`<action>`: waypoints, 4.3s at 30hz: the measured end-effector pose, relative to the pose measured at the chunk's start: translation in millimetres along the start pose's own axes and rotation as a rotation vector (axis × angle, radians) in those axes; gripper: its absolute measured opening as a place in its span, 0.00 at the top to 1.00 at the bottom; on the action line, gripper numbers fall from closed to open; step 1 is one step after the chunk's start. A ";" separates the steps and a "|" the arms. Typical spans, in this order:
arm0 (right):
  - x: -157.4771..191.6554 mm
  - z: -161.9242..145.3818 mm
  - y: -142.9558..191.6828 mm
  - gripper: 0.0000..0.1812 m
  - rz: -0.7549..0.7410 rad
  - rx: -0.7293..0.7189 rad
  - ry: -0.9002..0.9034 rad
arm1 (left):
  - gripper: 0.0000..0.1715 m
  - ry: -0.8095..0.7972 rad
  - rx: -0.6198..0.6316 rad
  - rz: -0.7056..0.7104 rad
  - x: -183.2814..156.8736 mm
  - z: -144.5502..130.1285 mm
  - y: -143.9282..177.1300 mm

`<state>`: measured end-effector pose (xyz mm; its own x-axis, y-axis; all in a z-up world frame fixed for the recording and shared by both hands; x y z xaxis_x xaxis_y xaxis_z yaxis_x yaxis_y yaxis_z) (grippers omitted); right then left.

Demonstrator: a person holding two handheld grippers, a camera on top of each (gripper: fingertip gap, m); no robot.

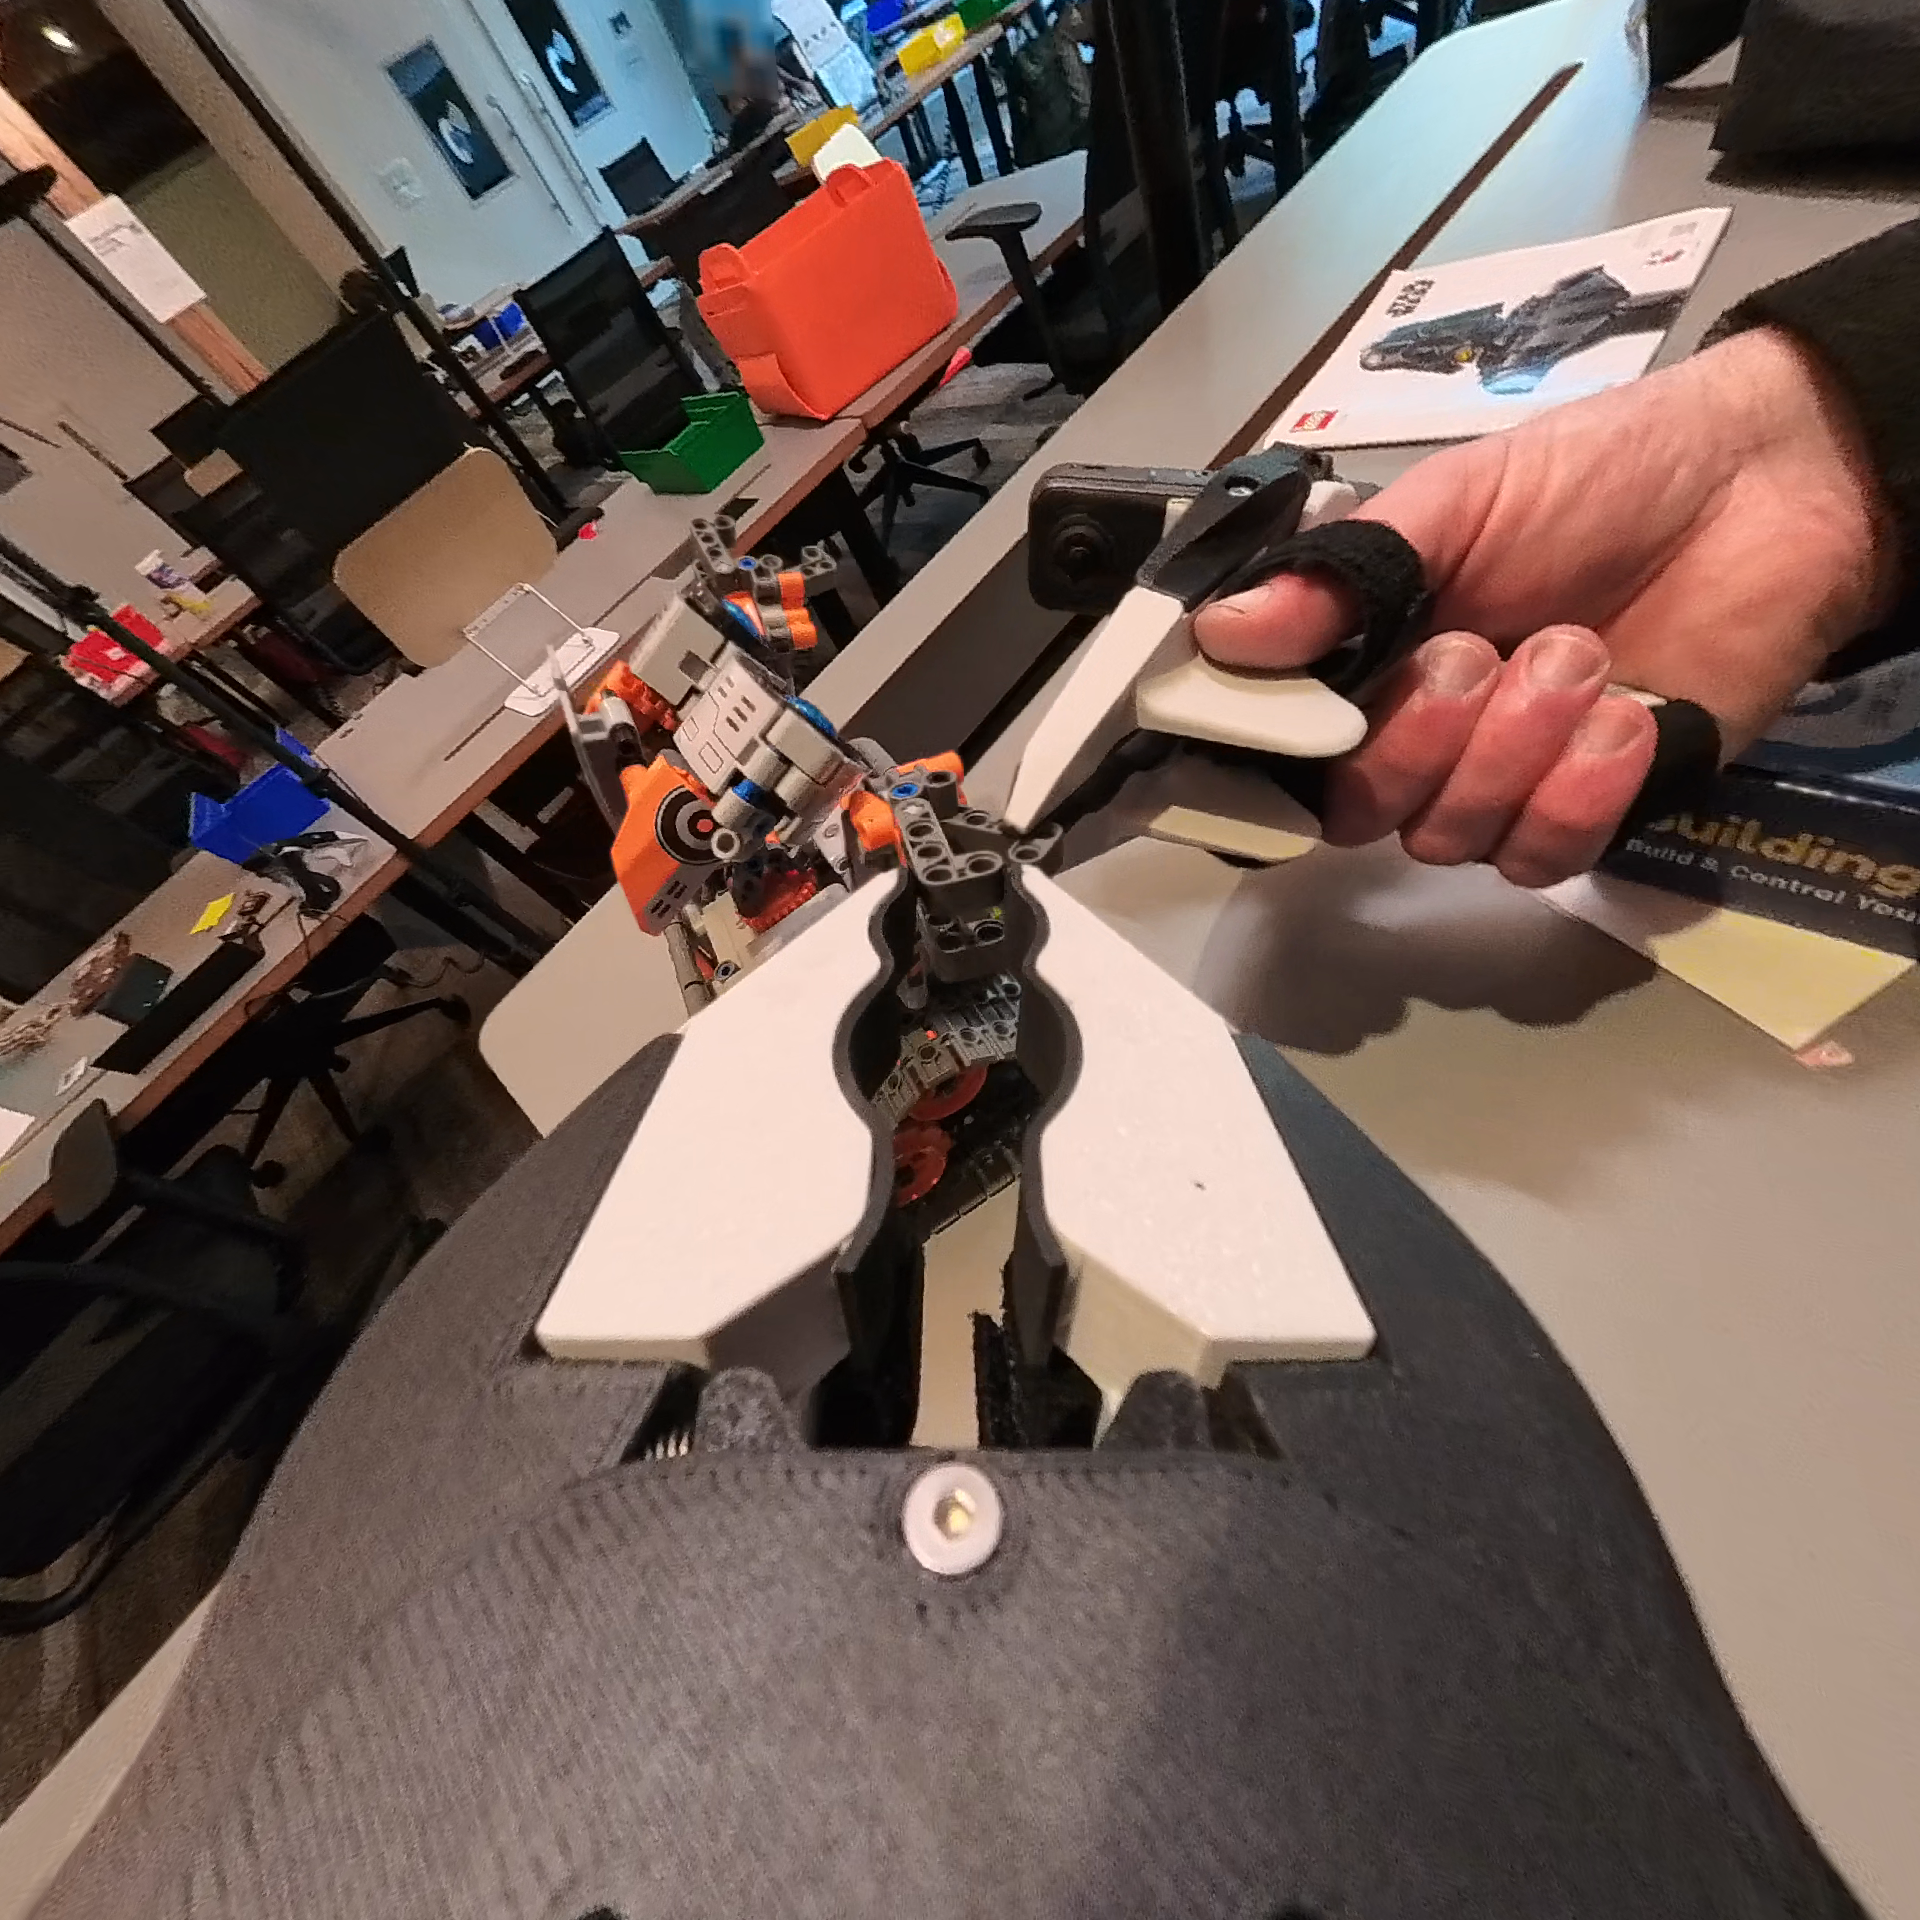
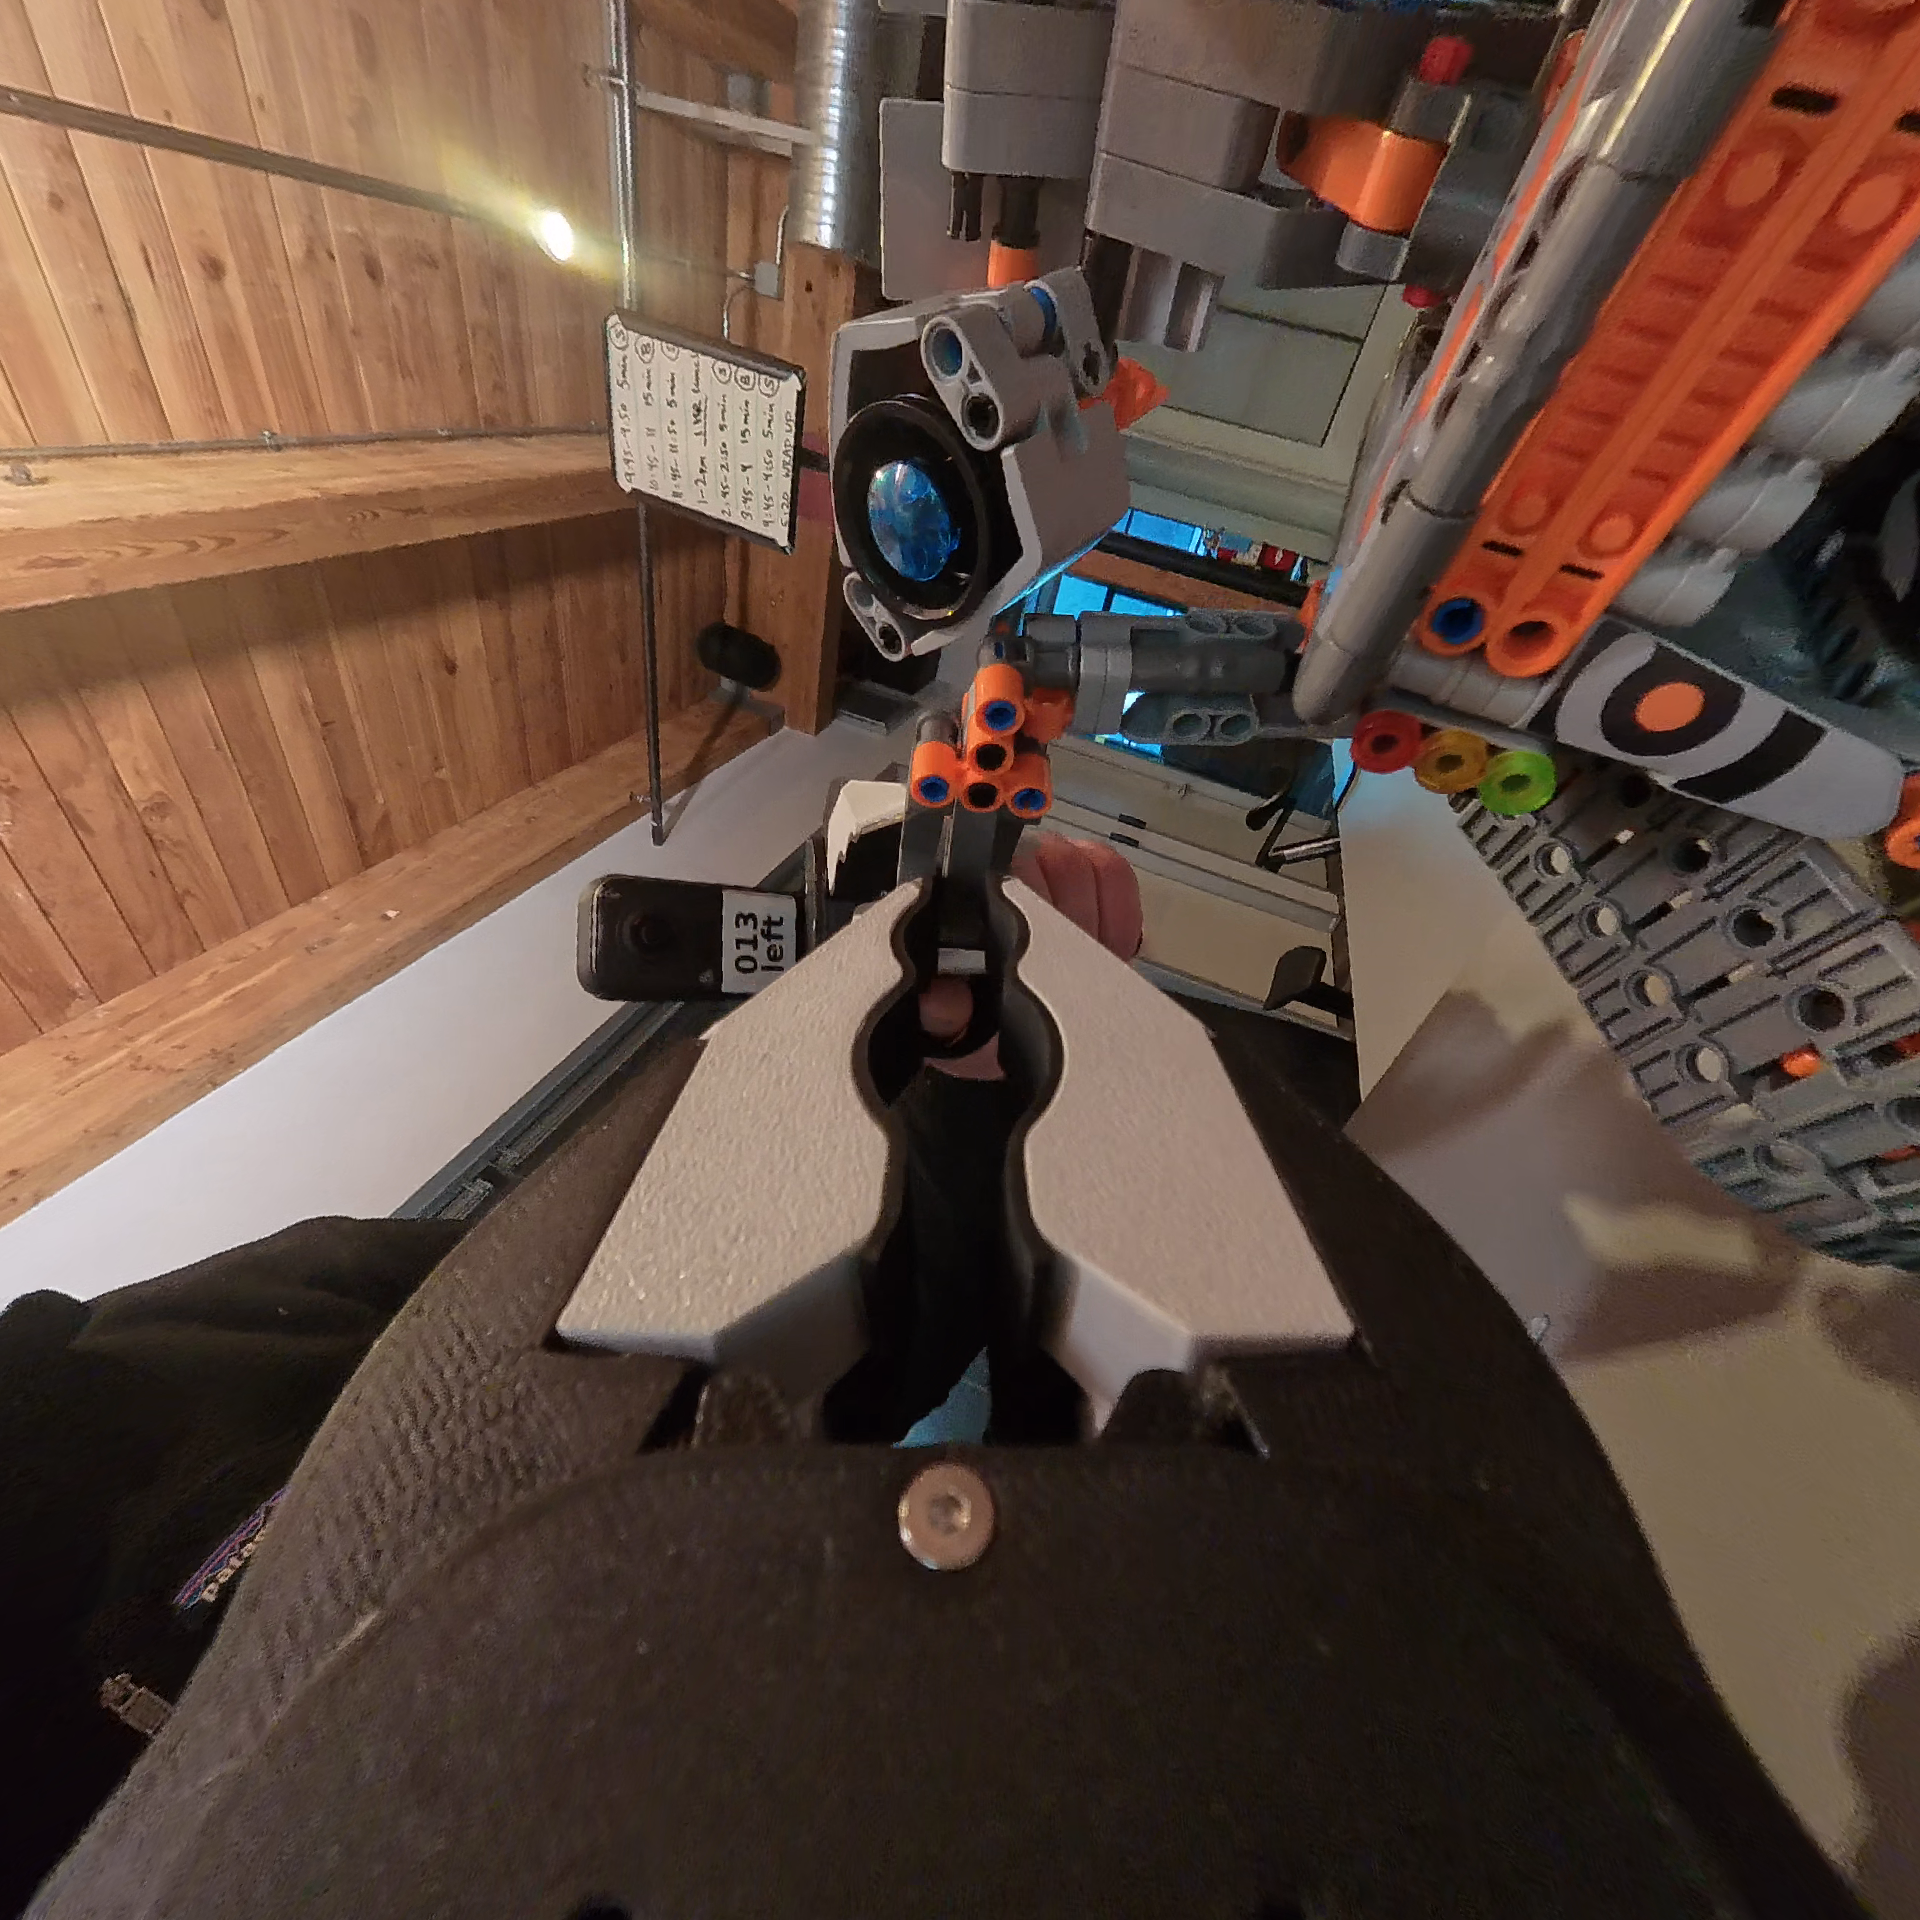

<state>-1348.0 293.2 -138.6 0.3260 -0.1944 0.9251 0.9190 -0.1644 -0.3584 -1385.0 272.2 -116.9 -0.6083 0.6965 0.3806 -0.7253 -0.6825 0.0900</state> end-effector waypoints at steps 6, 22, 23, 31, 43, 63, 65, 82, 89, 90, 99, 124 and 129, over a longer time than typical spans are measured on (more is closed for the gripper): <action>-1.5 2.1 2.5 0.97 -0.015 0.010 0.015 | 0.92 -0.003 0.022 -0.035 1.0 -1.9 -1.4; 30.0 90.7 54.5 0.84 -0.166 -0.146 0.269 | 0.79 -0.063 0.047 -0.035 33.8 55.2 -11.8; 31.0 92.8 57.1 0.84 -0.176 -0.147 0.283 | 0.77 -0.056 0.074 -0.048 34.9 54.7 -14.5; 23.7 85.2 61.0 0.82 -0.245 -0.112 0.346 | 0.75 -0.060 0.288 -0.020 59.4 29.8 -40.8; -21.0 79.0 39.1 0.84 -0.389 -0.059 0.440 | 0.86 0.206 0.415 0.026 101.8 -1.0 -70.2; -43.3 88.9 25.2 0.93 -0.483 -0.056 0.528 | 1.00 0.232 0.397 0.079 109.9 -10.3 -72.8; -44.9 89.5 24.2 0.92 -0.477 -0.065 0.508 | 1.00 0.228 0.405 0.108 111.9 -11.3 -72.0; -34.6 101.9 37.3 0.84 -0.497 -0.057 0.595 | 0.75 0.333 0.259 0.167 113.3 18.1 -41.6; -34.5 119.1 32.5 0.77 -0.459 -0.015 0.699 | 0.69 0.424 0.259 0.258 44.2 1.5 15.5; -37.3 121.2 30.7 0.77 -0.468 -0.010 0.714 | 0.68 0.460 0.257 0.274 34.4 -6.6 21.0; -51.2 116.2 12.1 0.81 -0.414 0.061 0.739 | 0.64 0.662 0.168 0.399 -26.3 -77.8 1.0; -35.8 71.3 40.9 0.88 -0.530 0.011 0.728 | 0.65 0.661 0.179 0.295 4.3 -104.8 -27.0; -30.8 64.8 49.3 0.84 -0.558 0.032 0.726 | 0.60 0.649 0.194 0.260 1.0 -101.6 -21.8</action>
<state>-1298.3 353.7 -176.6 -0.3769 -0.6563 0.6536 0.9104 -0.3926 0.1307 -1402.5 310.3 -212.0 -0.8656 0.4567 -0.2054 -0.4979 -0.8289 0.2552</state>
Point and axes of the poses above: each gripper's, where its closed fingertips meet, y back along the fingers, z out of its top, x = y × z across the jaws, the point moved 2 cm from there along y, back along the fingers, and after that the axes turned 15 degrees about -x, right-handed, at the moved point
